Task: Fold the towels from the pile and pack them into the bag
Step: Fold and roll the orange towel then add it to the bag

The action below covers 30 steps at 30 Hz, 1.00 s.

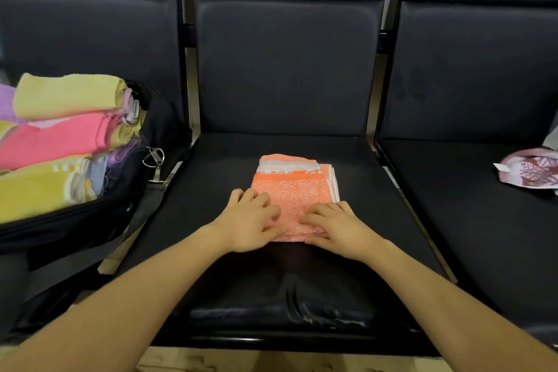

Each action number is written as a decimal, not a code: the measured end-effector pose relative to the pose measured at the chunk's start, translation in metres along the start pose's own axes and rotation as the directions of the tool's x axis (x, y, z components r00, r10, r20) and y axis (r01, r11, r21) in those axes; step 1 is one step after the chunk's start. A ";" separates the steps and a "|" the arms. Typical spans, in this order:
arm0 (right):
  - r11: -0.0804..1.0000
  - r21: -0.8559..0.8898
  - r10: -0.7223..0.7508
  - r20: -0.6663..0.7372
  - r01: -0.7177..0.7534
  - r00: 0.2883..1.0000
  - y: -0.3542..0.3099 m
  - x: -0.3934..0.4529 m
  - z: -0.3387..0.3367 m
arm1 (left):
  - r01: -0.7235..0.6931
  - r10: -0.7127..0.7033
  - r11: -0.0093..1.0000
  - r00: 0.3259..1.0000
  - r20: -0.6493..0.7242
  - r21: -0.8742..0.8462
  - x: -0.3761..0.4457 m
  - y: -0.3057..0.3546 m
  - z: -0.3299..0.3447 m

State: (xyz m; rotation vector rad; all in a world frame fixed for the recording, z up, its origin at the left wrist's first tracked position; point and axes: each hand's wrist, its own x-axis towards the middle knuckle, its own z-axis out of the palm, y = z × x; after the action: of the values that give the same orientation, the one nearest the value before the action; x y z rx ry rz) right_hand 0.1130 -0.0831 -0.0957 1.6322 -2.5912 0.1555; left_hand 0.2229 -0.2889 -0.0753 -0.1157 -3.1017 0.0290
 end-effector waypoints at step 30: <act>0.507 0.830 0.667 -0.207 -0.233 0.715 0.005 0.023 -0.024 | 0.225 -0.555 0.756 0.719 -0.419 -0.615 0.024 0.006 -0.009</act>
State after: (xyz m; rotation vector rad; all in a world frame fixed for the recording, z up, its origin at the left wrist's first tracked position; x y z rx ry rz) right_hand 0.0988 -0.0979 -0.0690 0.6617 -2.5261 1.6844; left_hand 0.1995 -0.2812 -0.0653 0.4714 -2.3500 -0.7348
